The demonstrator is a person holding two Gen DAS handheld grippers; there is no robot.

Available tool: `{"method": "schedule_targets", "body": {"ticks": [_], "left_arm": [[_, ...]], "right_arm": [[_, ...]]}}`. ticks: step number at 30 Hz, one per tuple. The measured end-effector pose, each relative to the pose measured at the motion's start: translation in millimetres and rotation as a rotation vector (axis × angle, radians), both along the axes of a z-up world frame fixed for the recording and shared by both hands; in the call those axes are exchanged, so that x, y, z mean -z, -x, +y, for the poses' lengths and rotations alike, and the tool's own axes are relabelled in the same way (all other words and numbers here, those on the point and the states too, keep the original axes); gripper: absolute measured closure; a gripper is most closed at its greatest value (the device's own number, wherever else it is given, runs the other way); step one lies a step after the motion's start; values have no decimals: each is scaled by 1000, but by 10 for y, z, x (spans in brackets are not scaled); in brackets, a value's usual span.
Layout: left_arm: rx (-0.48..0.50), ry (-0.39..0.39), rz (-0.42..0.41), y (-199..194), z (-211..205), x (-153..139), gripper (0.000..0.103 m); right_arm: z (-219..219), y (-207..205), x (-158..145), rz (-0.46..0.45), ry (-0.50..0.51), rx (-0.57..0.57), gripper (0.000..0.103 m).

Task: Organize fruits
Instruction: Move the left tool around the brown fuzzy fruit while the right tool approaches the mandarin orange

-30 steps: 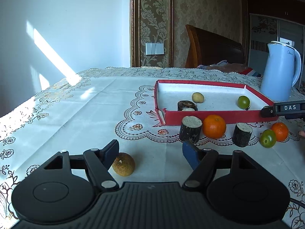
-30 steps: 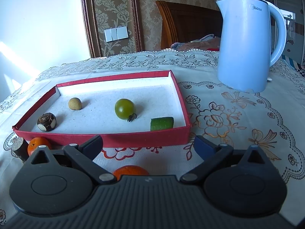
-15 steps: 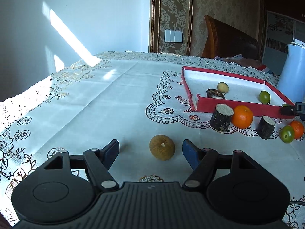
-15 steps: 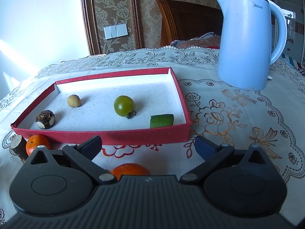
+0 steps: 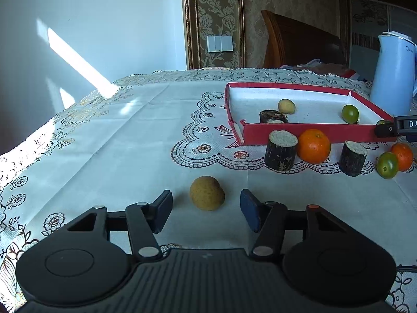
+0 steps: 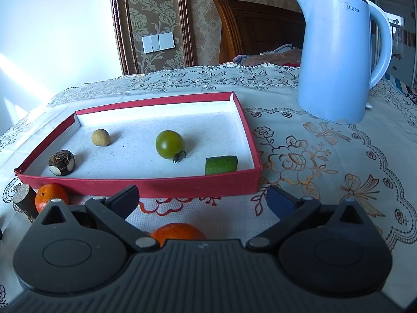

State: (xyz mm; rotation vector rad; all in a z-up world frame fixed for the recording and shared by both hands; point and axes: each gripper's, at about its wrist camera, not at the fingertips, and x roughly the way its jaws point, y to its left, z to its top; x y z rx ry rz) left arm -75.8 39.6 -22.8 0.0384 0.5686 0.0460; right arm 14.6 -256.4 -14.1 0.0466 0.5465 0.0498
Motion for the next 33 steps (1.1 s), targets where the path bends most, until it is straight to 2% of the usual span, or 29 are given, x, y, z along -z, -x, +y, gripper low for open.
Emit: {"method": "schedule_targets", "body": {"ticks": [3,8,12,16,21,23,33], "left_arm": [[23,13,4,-65,-49,-5,65],[24,-26,2,-96,-161,-4,70],[61,43,37,-222,-222,-71,69],[54,19,38,-356,-301,-52,69],[82,66,9,-198,-162,-78,69],[82,54,-13,-133,-133,-77,69],[100,8,12,-154,-178,-8,68]], "right_arm": [[0,1,-1,0,0,0,0],[1,1,-2,0,0,0,0],[4,0,1,0,3,-1,0],[-14,4,-4,1,-8,4,0],[-5,3,-3,2,-7,0,0],[12,8,-5,-1,-1,-3,0],[-7,7,-4,2,-5,1,0]]}}
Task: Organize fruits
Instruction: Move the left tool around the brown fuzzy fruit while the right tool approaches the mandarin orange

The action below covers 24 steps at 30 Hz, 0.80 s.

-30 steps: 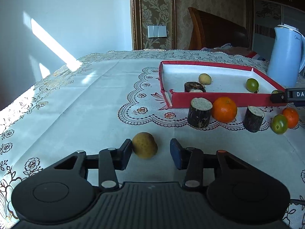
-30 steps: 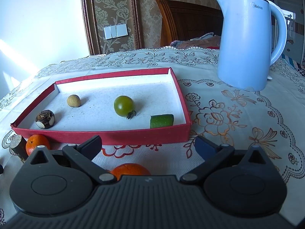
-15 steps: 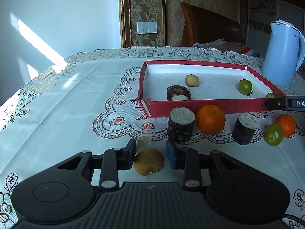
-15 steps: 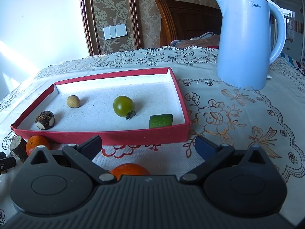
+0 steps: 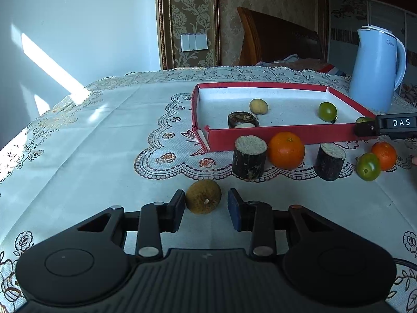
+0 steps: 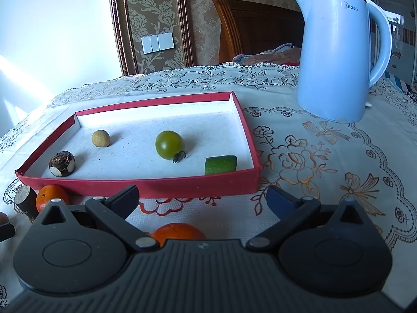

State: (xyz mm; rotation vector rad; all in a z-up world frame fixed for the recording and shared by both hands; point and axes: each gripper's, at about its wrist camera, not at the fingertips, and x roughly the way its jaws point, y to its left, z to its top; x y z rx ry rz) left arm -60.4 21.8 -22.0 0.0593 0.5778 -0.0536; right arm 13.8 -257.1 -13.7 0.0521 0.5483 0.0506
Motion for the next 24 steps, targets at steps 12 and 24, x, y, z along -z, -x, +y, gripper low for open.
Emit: {"method": "schedule_targets", "body": {"ticks": [12,24], "left_arm": [[-46,9,5,-20,34,10,52],[-57,14,4,-7,55,17,48]], "right_arm": [[4,90,-17,-3,17,-2,0],[-83,355,6,-3,35,0,0]]}}
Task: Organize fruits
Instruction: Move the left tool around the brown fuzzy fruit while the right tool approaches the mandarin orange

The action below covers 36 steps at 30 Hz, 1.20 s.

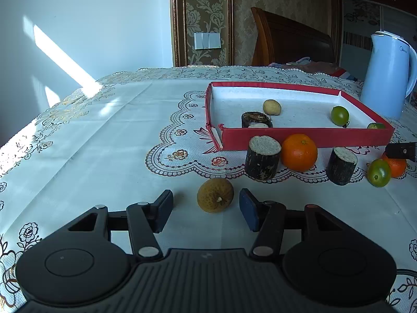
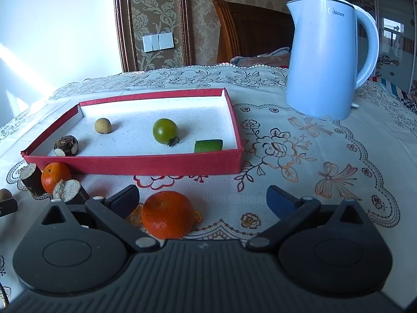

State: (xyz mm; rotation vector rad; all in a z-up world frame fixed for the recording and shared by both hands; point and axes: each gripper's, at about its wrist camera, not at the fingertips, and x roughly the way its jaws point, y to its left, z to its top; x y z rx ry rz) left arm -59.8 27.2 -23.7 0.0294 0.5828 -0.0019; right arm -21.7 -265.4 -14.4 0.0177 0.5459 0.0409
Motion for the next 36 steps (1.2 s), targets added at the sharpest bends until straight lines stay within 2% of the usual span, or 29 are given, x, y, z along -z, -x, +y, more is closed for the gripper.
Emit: {"method": "schedule_targets", "body": {"ticks": [14,20,22,32,35,36], "left_arm": [[-5,0,1,-5,2,-6,45],[-5,-1,1,-3,2,-6,44],[-5,0,1,-4,2,-7,44],[-5,-1,1,-2,2,-7,43],[-12,1,7,-6,8,-6,33],[-11,4,9,-9,15,-6,33]], "right_arm": [[-212,286,81,29,1,-6,0],[-361,295,115,67,-66,-8,0],[-314,269,108,66,-45,-23,5],[-14,105,81,71,64,-99,14],[55,18,66,76,76,-111,18],[89,-12,63,77,89,-115,19]]}}
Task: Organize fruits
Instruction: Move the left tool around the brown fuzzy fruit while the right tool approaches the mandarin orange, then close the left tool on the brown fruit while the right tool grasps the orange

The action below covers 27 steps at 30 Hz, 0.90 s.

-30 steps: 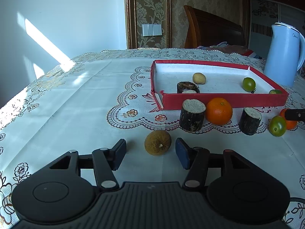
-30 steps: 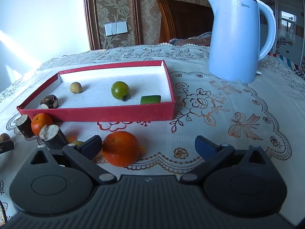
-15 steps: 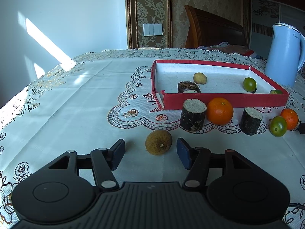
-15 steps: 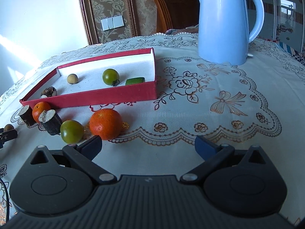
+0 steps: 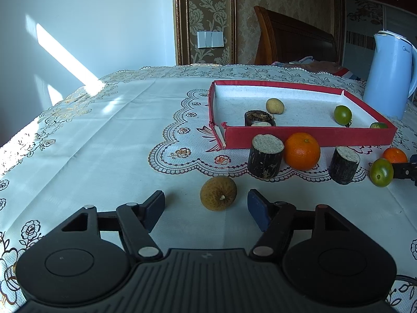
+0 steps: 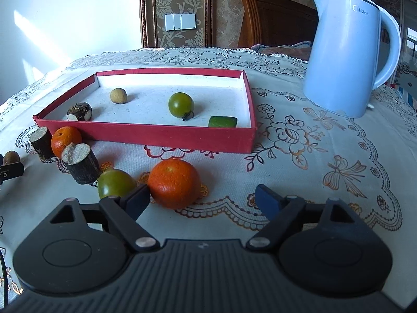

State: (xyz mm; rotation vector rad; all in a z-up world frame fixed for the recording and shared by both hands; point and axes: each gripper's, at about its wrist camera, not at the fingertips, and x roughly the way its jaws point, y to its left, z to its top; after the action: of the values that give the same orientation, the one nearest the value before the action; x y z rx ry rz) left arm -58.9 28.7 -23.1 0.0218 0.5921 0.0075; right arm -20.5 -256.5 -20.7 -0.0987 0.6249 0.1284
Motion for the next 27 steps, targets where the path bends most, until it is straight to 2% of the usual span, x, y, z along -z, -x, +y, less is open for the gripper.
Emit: {"method": "schedule_targets", "body": {"ticks": [2,4,6,14,17,19,22,24,27], "left_arm": [[-1,3,0,0,4,1,33],[-1,1,0,-2,8,1,33],[-1,2,-1,7,3,0,33],[25,-3,-22,43,-20,-8,33],[34,-20,-51,84,-51,-17,33],[47,-30,-64,108,-69,-20,37],[36,-59,-46,82,-108,-4,51],[33,-51,-39,63,-97,0,67],[36,-60,-42,71,-108,5,71]], "right_arm": [[56,-53,10,3,22,-7,22],[77,-76,13,9,26,-14,30],[109,-108,0,8,20,-34,43],[166,-71,8,-16,30,-58,60],[191,-50,15,-29,41,-56,61],[184,-46,13,-28,30,-58,63],[185,-43,15,-31,31,-57,63],[180,-37,18,-32,27,-55,63],[174,-38,22,-32,23,-54,63]]}}
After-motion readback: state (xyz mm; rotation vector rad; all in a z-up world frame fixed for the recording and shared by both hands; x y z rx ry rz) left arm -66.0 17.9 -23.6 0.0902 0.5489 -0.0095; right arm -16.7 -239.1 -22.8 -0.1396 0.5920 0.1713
